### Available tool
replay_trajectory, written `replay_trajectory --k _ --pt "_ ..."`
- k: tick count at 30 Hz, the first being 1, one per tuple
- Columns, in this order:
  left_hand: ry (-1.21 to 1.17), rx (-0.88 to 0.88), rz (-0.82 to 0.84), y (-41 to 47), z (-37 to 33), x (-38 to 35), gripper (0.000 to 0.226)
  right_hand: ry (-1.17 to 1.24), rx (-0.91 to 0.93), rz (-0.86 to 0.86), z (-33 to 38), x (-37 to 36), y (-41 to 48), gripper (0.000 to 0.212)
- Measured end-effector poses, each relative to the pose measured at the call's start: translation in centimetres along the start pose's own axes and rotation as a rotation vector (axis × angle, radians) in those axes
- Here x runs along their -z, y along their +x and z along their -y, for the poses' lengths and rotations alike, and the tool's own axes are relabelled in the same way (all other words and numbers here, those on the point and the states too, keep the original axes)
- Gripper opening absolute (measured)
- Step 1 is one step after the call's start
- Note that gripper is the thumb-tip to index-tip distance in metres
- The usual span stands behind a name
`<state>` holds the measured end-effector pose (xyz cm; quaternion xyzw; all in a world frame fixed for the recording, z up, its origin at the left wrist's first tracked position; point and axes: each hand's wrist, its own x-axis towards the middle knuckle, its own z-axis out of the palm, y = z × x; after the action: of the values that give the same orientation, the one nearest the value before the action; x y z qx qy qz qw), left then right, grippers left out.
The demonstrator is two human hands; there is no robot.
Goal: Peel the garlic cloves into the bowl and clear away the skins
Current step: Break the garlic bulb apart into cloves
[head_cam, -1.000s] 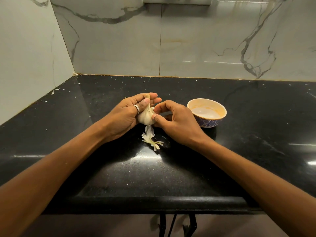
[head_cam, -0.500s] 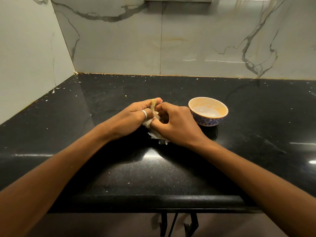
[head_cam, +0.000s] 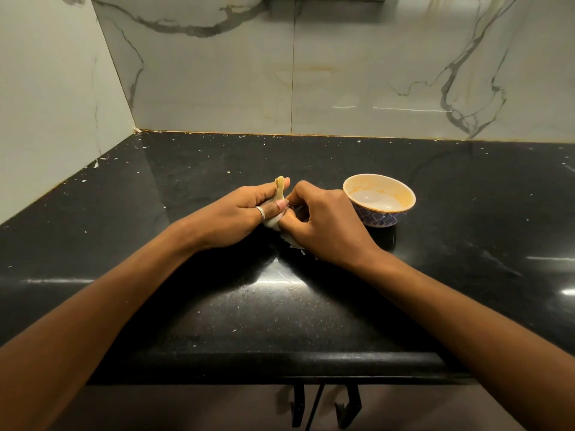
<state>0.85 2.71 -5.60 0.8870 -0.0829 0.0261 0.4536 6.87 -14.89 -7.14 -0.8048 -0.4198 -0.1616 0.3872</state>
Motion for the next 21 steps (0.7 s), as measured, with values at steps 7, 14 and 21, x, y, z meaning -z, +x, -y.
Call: replay_trajectory --k 7,14,21 --pt "0.001 -0.015 0.031 -0.08 -0.26 0.13 0.042 -0.051 0.024 -0.017 -0.12 -0.17 0.23 0.02" --pt "0.033 -0.078 0.04 -0.27 -0.6 0.08 0.025 -0.069 0.033 -0.046 0.02 -0.32 0.24 0.012" --pt "0.026 -0.103 0.066 -0.31 -0.72 0.26 0.025 -0.062 0.044 -0.053 0.15 -0.27 0.17 0.011"
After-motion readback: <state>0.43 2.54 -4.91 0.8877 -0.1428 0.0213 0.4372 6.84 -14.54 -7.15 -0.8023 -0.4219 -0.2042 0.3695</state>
